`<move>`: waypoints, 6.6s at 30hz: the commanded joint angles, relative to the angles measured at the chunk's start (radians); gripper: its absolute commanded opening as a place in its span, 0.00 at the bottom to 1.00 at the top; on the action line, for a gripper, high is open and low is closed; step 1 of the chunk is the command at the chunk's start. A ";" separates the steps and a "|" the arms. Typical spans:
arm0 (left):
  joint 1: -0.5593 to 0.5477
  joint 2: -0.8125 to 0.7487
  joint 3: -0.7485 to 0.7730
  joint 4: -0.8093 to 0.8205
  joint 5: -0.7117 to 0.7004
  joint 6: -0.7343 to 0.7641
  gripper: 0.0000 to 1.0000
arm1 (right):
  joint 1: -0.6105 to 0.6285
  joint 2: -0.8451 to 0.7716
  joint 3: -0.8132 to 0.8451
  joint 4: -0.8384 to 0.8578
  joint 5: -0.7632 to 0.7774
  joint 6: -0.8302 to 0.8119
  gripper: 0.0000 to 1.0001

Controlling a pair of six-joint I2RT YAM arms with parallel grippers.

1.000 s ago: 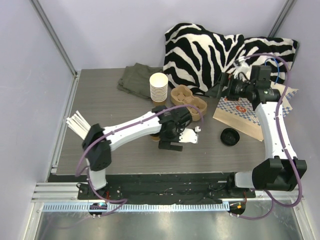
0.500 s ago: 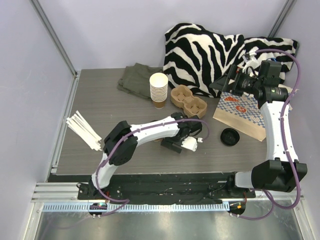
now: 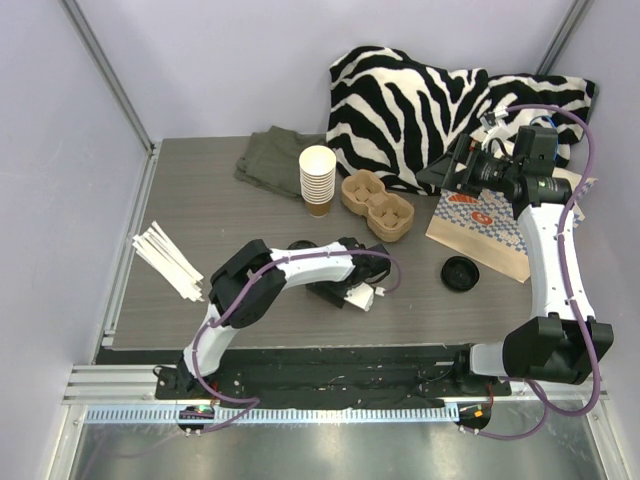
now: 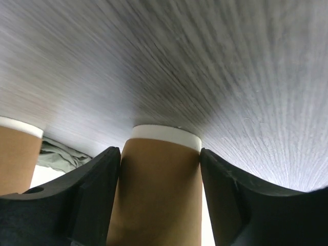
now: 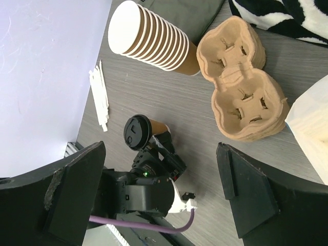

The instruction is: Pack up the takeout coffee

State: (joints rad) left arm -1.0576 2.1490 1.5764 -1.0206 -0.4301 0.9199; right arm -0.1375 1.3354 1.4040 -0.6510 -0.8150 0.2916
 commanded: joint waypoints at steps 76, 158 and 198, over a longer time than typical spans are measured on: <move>0.577 -0.728 -0.127 0.075 0.866 -0.419 0.87 | 0.197 0.002 0.235 -0.242 0.250 -0.448 0.90; 0.711 -0.867 -0.214 0.137 0.987 -0.638 0.90 | 0.516 0.421 0.316 -0.216 0.629 -0.626 0.01; 1.053 -0.860 -0.082 0.087 1.119 -0.915 0.92 | 0.840 0.103 0.130 -0.458 0.479 -0.715 0.01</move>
State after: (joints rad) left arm -0.0368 1.3025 1.4567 -0.9180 0.6498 0.0338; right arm 0.6147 1.4147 1.5074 -1.1652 -0.3241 -0.4000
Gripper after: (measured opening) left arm 0.917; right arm 0.040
